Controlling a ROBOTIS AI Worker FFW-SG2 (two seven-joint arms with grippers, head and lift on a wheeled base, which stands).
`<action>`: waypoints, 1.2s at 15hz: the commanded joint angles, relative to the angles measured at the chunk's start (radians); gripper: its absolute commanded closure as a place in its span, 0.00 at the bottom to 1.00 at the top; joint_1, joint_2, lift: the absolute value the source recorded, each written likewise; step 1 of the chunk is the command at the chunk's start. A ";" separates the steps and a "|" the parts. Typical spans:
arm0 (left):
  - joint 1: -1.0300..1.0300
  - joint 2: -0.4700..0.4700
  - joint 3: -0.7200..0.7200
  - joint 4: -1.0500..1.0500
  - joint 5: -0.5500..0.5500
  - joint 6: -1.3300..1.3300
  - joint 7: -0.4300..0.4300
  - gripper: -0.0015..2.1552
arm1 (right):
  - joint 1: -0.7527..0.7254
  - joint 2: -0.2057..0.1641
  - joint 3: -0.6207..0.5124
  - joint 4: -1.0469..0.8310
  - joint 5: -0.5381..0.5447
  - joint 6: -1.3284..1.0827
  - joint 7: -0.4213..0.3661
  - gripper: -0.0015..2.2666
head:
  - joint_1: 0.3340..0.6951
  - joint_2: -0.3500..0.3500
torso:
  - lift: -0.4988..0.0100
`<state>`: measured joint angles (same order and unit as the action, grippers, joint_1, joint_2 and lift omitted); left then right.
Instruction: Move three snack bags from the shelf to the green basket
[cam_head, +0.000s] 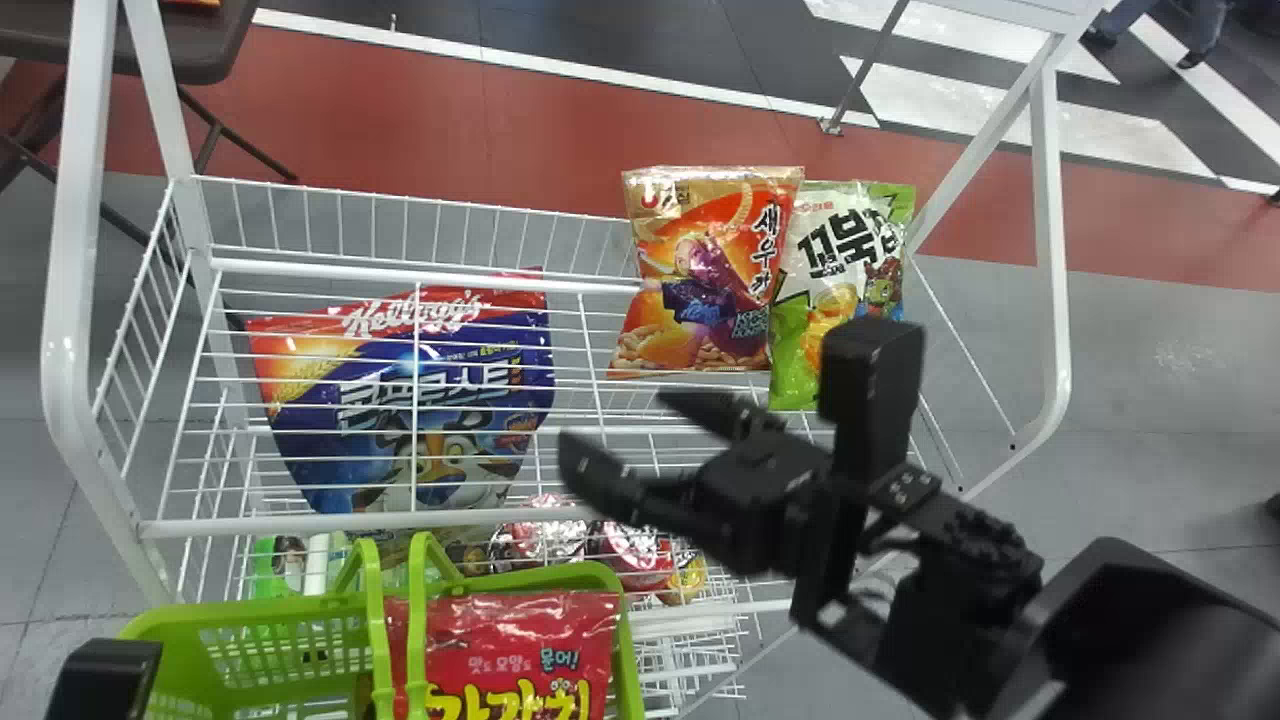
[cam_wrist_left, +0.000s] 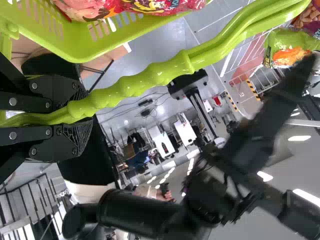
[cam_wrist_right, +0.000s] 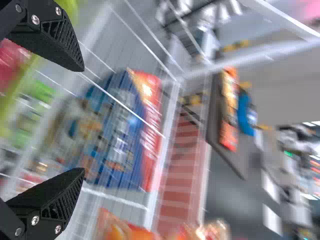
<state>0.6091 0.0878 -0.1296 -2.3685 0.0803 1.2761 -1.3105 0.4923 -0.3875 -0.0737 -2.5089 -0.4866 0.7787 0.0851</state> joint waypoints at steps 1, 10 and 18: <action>-0.002 0.001 -0.001 0.000 -0.002 0.009 0.001 0.85 | -0.024 -0.002 -0.015 0.131 0.025 -0.249 -0.045 0.05 | 1.00 0.00 | 0.90; 0.000 0.000 0.002 0.002 -0.007 0.015 0.004 0.85 | -0.258 0.010 0.000 0.501 0.102 -0.387 -0.090 0.05 | 1.00 0.00 | 0.90; 0.006 -0.002 0.010 0.000 -0.007 0.012 0.004 0.85 | -0.311 0.018 0.034 0.487 0.100 -0.267 0.008 0.99 | 1.00 0.00 | 0.90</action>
<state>0.6151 0.0859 -0.1220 -2.3686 0.0736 1.2879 -1.3069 0.1698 -0.3701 -0.0361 -1.9955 -0.3858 0.5078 0.0918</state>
